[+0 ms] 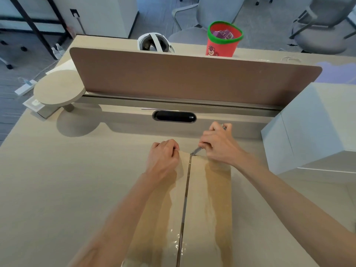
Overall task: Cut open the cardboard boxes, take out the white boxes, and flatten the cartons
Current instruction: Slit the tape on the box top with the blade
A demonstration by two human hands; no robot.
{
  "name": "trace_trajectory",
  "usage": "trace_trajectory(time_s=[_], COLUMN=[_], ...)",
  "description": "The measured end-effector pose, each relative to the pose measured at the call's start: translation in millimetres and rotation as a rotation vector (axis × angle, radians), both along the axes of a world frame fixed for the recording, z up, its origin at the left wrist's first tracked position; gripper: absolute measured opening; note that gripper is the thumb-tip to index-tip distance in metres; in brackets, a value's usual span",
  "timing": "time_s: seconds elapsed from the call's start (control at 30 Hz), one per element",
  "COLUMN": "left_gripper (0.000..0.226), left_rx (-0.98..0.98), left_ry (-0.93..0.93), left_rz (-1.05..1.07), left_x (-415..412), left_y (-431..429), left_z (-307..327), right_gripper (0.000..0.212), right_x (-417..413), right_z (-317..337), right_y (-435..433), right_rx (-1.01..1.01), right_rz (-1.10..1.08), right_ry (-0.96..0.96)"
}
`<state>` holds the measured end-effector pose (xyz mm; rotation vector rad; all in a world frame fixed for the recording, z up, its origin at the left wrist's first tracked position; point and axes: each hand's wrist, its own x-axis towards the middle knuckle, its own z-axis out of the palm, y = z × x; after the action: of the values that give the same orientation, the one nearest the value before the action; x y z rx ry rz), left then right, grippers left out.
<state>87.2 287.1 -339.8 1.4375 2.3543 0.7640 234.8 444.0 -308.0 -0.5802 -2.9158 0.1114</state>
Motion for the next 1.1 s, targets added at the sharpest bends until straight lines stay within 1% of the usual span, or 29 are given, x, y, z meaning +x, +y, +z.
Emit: trace_trajectory(time_s=[0.23,0.4,0.73,0.87,0.93,1.03,1.1], left_gripper=[0.012,0.012,0.015,0.015,0.017,0.031,0.039], left_rx=[-0.012,-0.012,-0.028,-0.023,-0.034,-0.061,-0.086], left_ry=[0.012,0.019,0.019,0.021,0.019,-0.010,-0.029], left_rz=[0.012,0.008,-0.003,-0.002,0.008,0.022,0.020], left_x=[-1,0,3,2,2,2,2], left_y=[-1,-1,0,0,2,5,7], left_z=[-1,0,1,2,3,4,5], right_gripper=[0.022,0.020,0.019,0.021,0.020,0.021,0.020], right_x=[5,7,21,34,37,38,34], right_z=[5,8,4,-1,-1,2,5], right_y=[-3,-4,1,8,10,11,6], right_rx=[0.115,0.173,0.197,0.169,0.143,0.094,0.022], right_rz=[0.123,0.171,0.155,0.105,0.043,-0.117,-0.224], right_ry=[0.097,0.095,0.130,0.160,0.184,0.232,0.242])
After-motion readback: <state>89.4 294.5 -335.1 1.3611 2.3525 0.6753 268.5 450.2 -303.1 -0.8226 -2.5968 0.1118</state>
